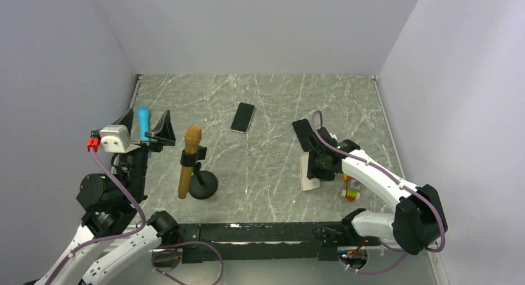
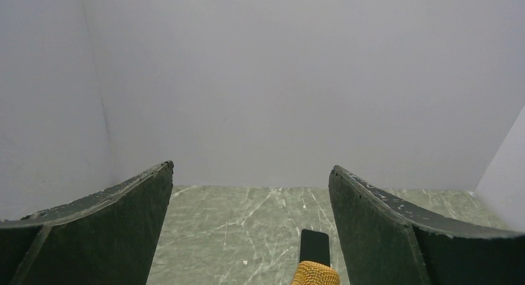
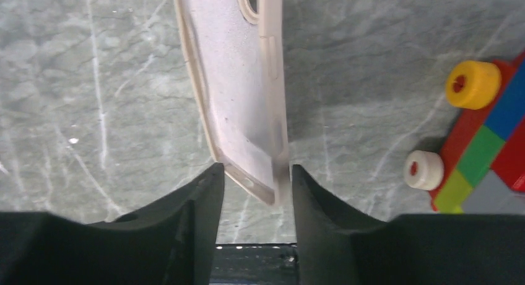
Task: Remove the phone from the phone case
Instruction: Place the phone case at the center of the board, then pick up the phone at the center of the board.
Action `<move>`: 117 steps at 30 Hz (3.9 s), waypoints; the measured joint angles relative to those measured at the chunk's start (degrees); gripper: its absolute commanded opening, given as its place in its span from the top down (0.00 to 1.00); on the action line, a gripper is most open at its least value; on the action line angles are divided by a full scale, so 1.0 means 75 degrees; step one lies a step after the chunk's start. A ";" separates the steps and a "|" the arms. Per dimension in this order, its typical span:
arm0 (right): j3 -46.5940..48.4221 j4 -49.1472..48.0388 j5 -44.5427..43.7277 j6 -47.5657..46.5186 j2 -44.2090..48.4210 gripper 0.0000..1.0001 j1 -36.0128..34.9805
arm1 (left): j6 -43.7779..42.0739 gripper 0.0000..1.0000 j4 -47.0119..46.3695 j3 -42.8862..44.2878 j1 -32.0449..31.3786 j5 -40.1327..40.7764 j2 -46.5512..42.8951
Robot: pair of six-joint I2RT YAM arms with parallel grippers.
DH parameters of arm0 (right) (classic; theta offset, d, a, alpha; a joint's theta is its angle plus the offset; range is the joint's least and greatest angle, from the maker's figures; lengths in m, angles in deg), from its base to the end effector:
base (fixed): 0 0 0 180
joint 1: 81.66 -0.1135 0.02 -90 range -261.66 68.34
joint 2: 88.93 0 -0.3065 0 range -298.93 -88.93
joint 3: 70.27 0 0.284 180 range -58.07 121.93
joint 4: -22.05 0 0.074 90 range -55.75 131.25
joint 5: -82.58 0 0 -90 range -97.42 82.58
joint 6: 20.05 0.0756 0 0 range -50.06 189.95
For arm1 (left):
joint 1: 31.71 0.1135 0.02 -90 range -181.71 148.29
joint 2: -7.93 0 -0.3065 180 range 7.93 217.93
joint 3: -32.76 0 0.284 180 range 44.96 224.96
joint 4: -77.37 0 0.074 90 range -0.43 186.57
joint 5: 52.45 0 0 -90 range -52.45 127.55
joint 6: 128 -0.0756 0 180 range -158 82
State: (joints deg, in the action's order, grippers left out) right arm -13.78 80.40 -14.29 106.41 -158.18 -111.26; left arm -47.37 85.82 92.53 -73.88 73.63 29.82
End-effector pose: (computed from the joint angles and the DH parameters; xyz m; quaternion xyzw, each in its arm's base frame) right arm 0.2102 0.1090 0.1964 0.0687 0.9823 0.0397 0.1695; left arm 0.0873 -0.0190 0.4685 -0.0324 0.5481 -0.0820 0.8318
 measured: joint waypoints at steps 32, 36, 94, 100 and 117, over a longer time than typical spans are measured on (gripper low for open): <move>1.0188 -0.0554 -0.1918 0.3672 -0.8807 0.00 -0.1489 | 0.0405 0.01 -0.0469 -0.0446 0.0565 0.0918 0.0210; 1.0241 -0.0344 -0.2060 0.3678 -0.9264 0.00 -0.1702 | 0.0568 0.01 -0.0411 -0.0446 0.0571 0.0886 0.0213; 0.6607 -0.0705 -0.2206 0.1746 -0.7356 0.00 -0.2413 | 0.1606 0.01 0.0195 -0.0428 0.0965 0.0364 0.0128; 0.6965 -0.0769 -0.1979 0.1591 -0.7630 0.04 -0.2098 | 0.1609 0.01 0.0221 -0.0428 0.0965 0.0323 0.0239; 0.7143 -0.0921 -0.1609 0.0787 -0.7726 1.00 -0.1641 | 0.1728 0.01 0.0373 -0.0254 0.0962 0.0070 0.0536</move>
State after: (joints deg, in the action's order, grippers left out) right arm 39.79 73.50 -26.36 112.31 -216.13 -123.57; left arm -34.40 88.62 90.63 -66.67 74.15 33.84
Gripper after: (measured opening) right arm 0.488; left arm 0.994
